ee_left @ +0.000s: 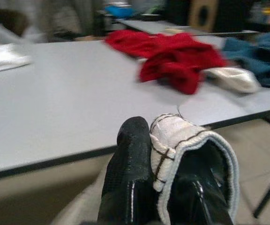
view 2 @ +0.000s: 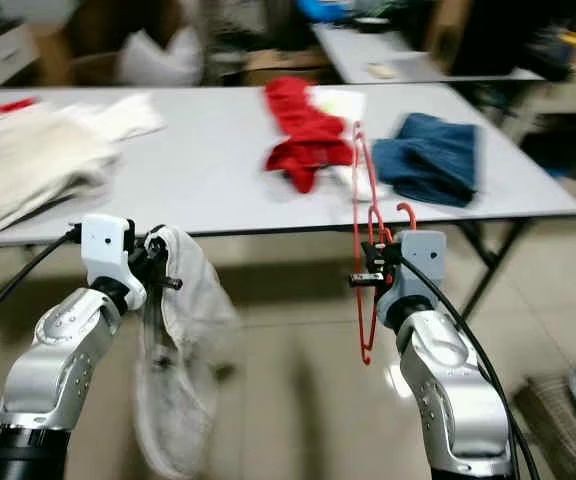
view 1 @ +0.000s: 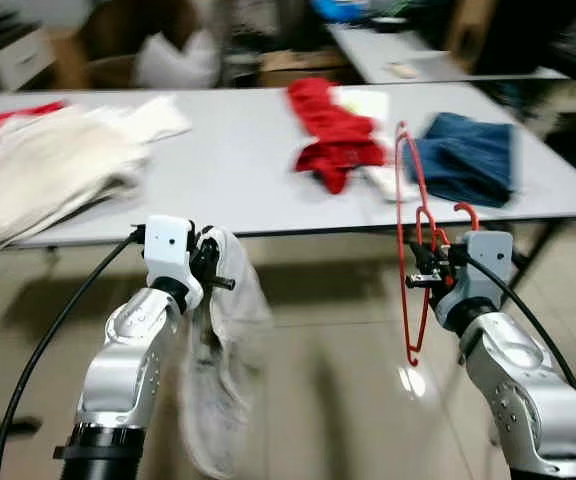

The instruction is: Hang hanger

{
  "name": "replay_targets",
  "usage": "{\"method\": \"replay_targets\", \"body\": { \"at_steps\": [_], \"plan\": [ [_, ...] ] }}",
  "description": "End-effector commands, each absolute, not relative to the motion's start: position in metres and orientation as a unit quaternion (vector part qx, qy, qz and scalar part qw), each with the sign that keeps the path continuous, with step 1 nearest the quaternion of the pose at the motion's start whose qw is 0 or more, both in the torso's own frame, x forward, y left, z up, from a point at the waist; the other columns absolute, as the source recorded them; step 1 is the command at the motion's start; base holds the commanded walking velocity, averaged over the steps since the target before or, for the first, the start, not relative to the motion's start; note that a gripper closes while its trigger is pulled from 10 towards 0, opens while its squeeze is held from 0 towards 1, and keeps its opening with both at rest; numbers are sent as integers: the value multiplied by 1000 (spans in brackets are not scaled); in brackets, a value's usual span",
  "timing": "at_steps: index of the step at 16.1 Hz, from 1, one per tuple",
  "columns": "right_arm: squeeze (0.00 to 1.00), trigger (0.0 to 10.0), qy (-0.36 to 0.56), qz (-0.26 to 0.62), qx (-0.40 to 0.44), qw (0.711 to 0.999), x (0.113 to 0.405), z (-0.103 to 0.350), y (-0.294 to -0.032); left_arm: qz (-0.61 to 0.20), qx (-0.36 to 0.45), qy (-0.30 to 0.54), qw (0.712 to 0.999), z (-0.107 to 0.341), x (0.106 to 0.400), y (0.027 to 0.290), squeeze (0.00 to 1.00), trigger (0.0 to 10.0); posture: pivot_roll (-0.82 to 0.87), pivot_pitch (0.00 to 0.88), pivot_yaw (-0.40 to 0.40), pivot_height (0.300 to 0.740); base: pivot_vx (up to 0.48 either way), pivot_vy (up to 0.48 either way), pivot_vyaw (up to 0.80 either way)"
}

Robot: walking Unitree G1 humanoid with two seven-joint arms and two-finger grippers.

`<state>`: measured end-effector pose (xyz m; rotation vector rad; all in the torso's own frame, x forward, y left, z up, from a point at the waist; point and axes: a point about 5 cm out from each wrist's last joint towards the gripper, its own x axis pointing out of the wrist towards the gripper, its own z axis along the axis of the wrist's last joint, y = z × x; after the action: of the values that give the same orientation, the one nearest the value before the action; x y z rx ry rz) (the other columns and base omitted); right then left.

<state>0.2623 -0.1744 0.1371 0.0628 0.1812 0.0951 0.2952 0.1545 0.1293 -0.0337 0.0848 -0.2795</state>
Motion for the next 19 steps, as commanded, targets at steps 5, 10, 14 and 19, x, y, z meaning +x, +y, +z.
{"method": "replay_targets", "body": {
  "at_steps": [5,10,14,19],
  "plan": [
    [0,10000,81,40,24,996,263,141,-182,-166,-17,-3,986,152,300,142,0,10000,3,0,33,740,354,0,-589],
    [0,10000,70,46,37,996,262,146,-182,-165,-20,-14,986,161,303,144,0,10000,0,0,46,740,356,0,0],
    [0,10000,50,74,47,995,262,155,-175,-161,-23,-24,986,168,306,147,0,10000,-1,0,50,740,355,0,0],
    [0,10000,27,96,23,995,267,171,-171,-157,-18,-71,985,201,316,150,0,10000,0,0,50,740,364,0,640]
  ]
}}
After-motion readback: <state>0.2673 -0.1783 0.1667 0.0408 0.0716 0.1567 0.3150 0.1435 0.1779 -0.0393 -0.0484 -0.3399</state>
